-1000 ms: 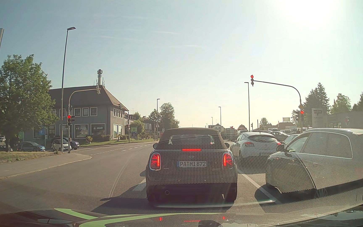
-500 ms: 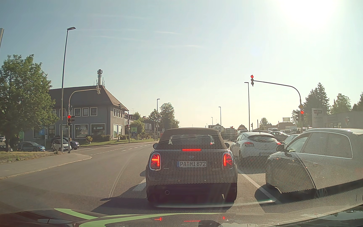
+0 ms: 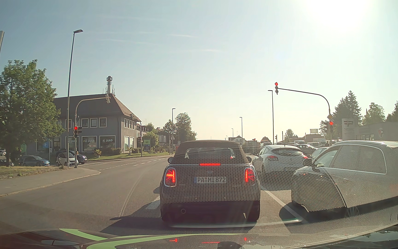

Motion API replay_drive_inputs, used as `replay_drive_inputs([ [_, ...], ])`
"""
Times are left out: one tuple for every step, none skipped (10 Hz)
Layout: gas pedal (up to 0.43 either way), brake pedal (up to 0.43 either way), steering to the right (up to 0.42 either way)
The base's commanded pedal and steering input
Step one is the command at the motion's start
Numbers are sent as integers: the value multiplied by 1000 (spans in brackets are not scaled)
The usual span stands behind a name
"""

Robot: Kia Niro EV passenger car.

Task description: Follow the waypoints while adhering to traffic rules and regulations

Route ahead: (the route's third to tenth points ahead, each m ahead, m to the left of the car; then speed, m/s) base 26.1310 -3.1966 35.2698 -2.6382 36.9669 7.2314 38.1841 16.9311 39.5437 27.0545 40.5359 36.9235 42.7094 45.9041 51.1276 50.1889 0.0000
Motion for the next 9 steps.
replay_drive_inputs([
  [0,293,-5],
  [0,293,-5],
  [0,293,-5],
  [0,293,-5],
  [0,293,-5],
  [0,293,-5],
  [0,293,-5],
  [0,293,-5],
  [0,293,-5],
])
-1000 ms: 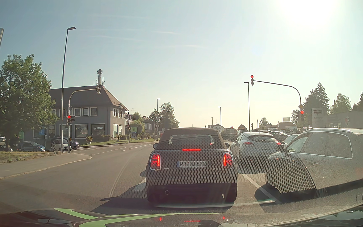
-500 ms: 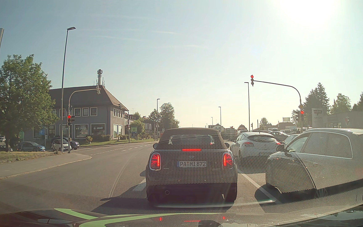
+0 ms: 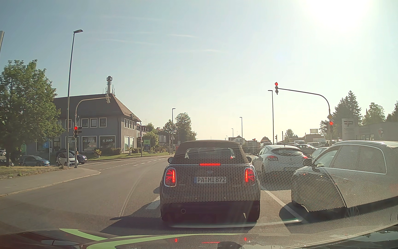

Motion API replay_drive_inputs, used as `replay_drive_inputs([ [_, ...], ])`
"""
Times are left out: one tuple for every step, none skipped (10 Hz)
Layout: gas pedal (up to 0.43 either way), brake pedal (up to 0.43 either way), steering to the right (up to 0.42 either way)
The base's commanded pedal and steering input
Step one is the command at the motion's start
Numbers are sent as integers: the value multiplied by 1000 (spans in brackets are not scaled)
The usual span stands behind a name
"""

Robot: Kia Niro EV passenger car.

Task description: Follow the waypoints while adhering to traffic rules and regulations

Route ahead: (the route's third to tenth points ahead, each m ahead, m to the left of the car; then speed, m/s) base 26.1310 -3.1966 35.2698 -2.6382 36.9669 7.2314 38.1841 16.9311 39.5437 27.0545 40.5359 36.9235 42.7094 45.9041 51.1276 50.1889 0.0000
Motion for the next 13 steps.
replay_drive_inputs([
  [0,293,-5],
  [0,293,-5],
  [0,293,-5],
  [0,293,-5],
  [0,293,-5],
  [0,293,-5],
  [0,293,-5],
  [0,293,-6],
  [0,293,-6],
  [0,293,-5],
  [0,293,-6],
  [0,293,-5],
  [0,299,-5],
])
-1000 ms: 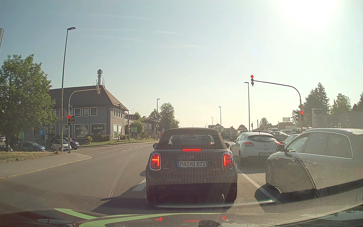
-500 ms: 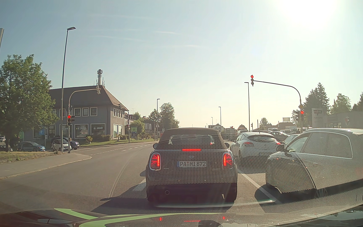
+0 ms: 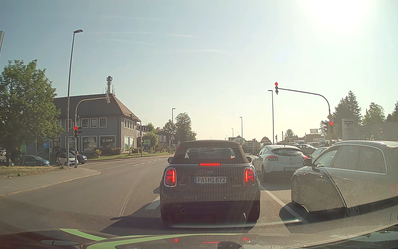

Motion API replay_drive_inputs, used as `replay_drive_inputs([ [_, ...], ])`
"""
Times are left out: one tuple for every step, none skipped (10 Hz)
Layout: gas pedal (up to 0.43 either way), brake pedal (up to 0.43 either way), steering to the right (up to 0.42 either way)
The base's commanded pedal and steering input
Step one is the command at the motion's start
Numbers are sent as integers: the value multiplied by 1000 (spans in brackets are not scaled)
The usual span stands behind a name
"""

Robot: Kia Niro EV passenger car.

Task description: Follow the waypoints while adhering to traffic rules and regulations

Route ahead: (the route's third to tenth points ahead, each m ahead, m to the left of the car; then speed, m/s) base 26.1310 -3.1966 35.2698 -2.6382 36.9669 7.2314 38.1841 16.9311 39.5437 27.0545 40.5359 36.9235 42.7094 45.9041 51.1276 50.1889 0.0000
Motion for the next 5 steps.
replay_drive_inputs([
  [0,293,-5],
  [0,293,-5],
  [0,293,-5],
  [0,293,-5],
  [0,293,-5],
])
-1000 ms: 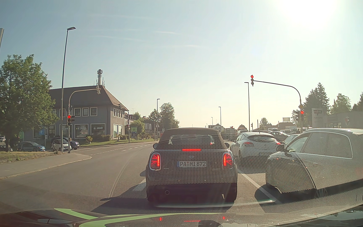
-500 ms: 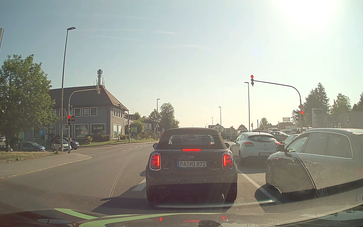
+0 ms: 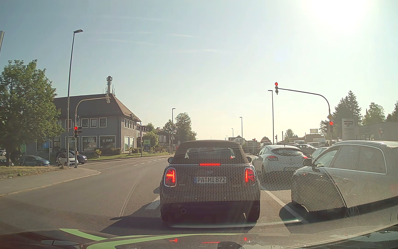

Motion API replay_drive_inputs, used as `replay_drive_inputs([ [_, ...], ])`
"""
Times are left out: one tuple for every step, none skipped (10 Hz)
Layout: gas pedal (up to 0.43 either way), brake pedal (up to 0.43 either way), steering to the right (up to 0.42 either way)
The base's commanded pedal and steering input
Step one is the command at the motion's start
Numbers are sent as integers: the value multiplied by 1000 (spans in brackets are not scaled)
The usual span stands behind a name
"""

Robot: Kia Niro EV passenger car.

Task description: Follow the waypoints while adhering to traffic rules and regulations

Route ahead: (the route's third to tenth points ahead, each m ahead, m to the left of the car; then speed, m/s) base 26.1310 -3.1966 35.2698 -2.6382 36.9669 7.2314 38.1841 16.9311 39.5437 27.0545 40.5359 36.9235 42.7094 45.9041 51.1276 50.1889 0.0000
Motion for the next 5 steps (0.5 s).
replay_drive_inputs([
  [0,293,-5],
  [0,299,-5],
  [0,293,-5],
  [0,293,-6],
  [0,293,-5],
])
